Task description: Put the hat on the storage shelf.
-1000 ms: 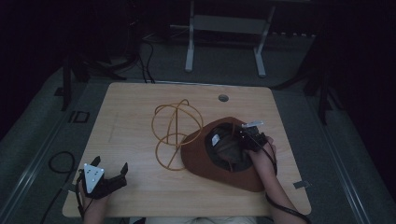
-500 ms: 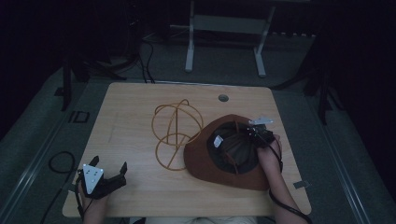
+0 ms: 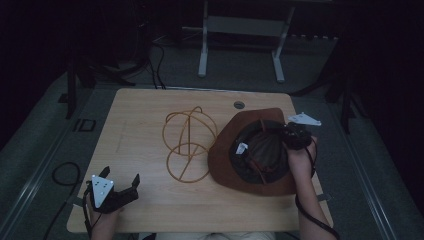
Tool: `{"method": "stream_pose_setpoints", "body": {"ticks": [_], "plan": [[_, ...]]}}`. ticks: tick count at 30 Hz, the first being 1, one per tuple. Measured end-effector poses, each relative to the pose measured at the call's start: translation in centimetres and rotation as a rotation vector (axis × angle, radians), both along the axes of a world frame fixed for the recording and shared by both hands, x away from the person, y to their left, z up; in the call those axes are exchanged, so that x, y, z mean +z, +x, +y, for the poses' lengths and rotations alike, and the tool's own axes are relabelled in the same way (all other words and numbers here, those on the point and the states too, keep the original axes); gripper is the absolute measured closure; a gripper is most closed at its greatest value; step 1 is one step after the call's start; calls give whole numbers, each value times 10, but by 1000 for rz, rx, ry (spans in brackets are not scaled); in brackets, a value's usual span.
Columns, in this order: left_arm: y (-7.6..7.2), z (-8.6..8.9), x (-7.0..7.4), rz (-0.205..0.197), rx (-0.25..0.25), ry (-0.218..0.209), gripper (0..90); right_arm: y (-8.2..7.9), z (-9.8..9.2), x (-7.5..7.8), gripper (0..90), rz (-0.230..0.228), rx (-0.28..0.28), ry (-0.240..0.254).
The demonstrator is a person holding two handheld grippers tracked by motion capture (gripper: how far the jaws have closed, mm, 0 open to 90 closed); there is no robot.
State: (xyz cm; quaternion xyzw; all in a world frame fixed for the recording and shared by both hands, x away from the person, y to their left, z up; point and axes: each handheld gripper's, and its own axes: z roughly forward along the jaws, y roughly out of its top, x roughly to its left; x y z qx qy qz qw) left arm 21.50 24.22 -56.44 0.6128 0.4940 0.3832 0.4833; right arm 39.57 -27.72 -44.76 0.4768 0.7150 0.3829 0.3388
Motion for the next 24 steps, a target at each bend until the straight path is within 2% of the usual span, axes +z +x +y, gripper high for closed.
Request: {"method": "stream_pose_setpoints", "body": {"ticks": [2,3,5,8,10,13,17,20,24], "plan": [[0,-3,2,21,-81,-57,18,-3,-5,9,845,-18,3,28],[0,-6,3,29,-111,-66,18,-5,-7,14,845,-30,2,44],[-1,-11,8,46,-140,-65,18,-8,-13,22,845,-54,-9,71],[-2,-15,19,62,-153,-77,18,-12,-22,33,845,-76,-12,106],[-3,-15,28,58,-177,-112,18,-15,-27,39,845,-89,-15,128],[-6,-21,50,42,-189,-91,18,-20,-34,50,844,-114,-26,136],[-9,-37,84,10,-214,-30,35,-28,-38,63,844,-141,-36,125],[-7,-50,107,-19,-249,3,40,-32,-40,69,844,-147,-37,126],[1,-71,133,-40,-289,20,41,-37,-41,73,844,-158,-35,130]]}}
